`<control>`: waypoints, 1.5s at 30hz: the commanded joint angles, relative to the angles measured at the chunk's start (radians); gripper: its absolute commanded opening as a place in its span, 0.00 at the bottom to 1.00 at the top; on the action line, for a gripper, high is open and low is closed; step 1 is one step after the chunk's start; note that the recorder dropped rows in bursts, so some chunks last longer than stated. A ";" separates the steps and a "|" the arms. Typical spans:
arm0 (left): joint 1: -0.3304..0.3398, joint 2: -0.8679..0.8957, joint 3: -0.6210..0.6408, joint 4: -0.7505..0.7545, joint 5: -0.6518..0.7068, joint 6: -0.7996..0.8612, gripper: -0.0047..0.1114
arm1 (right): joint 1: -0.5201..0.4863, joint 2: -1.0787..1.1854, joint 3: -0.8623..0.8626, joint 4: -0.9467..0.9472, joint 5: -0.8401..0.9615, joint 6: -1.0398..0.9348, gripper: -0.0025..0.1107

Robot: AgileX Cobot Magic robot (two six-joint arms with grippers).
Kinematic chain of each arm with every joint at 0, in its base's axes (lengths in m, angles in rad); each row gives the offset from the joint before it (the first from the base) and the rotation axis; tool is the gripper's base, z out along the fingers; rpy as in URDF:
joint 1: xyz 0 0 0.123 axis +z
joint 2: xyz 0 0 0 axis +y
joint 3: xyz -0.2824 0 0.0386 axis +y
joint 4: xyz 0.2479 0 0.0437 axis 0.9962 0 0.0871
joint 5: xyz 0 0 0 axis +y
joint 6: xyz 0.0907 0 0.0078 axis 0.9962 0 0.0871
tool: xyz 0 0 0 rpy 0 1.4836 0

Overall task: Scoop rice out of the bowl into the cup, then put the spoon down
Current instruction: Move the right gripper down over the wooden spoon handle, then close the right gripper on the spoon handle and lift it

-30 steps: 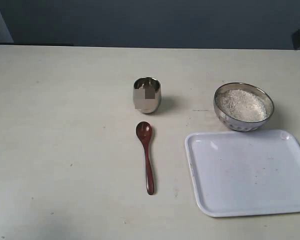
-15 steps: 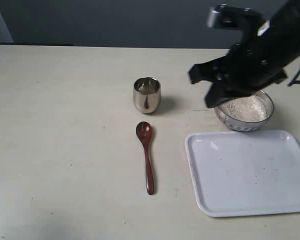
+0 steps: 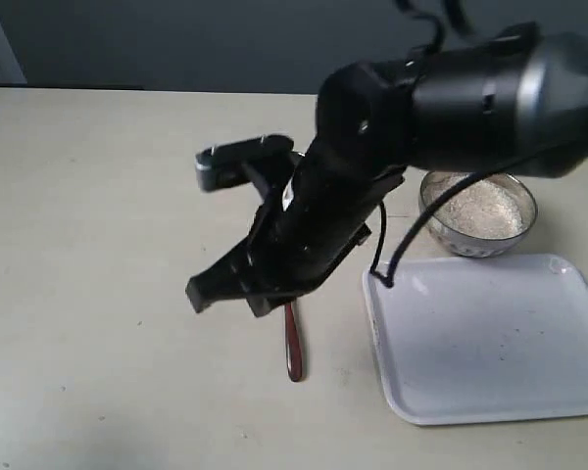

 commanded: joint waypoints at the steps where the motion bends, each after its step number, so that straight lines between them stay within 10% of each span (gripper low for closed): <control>1: -0.005 -0.004 -0.003 0.000 -0.011 -0.005 0.04 | 0.050 0.076 -0.071 -0.261 0.116 0.214 0.02; 12: -0.005 -0.004 -0.003 0.000 -0.011 -0.005 0.04 | 0.066 0.136 -0.107 -0.396 0.024 0.374 0.05; 22: -0.005 -0.004 -0.003 0.000 -0.011 -0.005 0.04 | 0.066 0.207 -0.107 -0.404 0.023 0.418 0.48; 45: -0.005 -0.004 -0.003 0.000 -0.011 -0.005 0.04 | 0.066 0.317 -0.106 -0.410 0.094 0.382 0.42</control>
